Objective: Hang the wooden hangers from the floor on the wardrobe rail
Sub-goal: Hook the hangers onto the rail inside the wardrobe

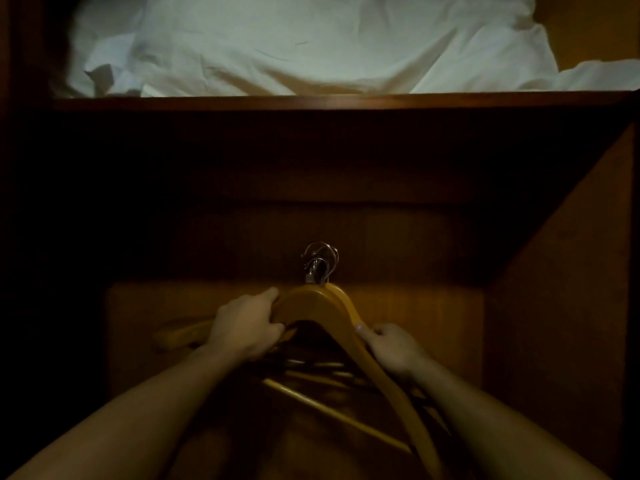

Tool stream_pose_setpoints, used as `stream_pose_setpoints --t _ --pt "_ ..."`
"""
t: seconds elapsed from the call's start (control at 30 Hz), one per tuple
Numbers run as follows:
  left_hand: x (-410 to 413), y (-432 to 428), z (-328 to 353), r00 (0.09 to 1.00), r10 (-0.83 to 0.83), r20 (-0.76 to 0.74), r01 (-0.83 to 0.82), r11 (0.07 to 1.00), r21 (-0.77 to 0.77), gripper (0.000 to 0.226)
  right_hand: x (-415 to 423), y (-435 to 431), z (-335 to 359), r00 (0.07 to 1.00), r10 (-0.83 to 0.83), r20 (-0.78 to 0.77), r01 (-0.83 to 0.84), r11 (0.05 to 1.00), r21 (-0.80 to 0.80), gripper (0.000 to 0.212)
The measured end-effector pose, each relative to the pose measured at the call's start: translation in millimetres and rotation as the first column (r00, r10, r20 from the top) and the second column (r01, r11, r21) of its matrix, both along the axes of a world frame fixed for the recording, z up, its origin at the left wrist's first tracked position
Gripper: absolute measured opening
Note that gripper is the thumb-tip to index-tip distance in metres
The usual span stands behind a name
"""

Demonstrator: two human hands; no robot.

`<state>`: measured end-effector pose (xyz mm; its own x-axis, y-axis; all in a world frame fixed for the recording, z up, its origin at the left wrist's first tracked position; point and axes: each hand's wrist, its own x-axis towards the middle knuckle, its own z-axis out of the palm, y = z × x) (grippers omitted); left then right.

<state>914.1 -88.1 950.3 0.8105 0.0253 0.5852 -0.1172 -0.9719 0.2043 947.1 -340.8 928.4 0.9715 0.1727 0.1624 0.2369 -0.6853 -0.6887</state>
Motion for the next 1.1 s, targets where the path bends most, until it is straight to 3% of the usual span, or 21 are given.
stream_pose_setpoints --t 0.23,0.5,0.63,0.77,0.87,1.1 --pt "8 -24 -4 0.999 -0.051 -0.001 0.050 0.984 0.172 0.029 48 6 0 0.995 0.099 -0.005 -0.099 0.995 -0.010 0.035" --pt "26 -27 -22 0.998 -0.011 -0.056 0.013 0.999 0.036 0.026 65 -2 -13 0.983 0.180 -0.043 -0.181 0.983 -0.010 0.022" --pt "27 -25 -22 0.998 0.032 -0.058 -0.032 0.999 0.010 0.021 60 -10 -10 0.982 0.181 -0.048 -0.182 0.983 -0.013 0.033" --pt "28 -26 -20 0.996 0.061 -0.062 -0.063 0.998 -0.031 0.011 45 -12 -2 0.984 0.133 0.121 -0.141 0.988 0.060 0.044" --pt "27 -30 -15 0.994 0.048 -0.094 -0.057 0.994 -0.094 0.006 32 -12 6 0.965 0.192 0.177 -0.216 0.969 0.123 0.056" --pt "29 -35 -10 0.992 0.083 -0.092 -0.095 0.985 -0.145 0.003 21 -14 14 0.938 0.197 0.286 -0.212 0.977 0.022 0.072"
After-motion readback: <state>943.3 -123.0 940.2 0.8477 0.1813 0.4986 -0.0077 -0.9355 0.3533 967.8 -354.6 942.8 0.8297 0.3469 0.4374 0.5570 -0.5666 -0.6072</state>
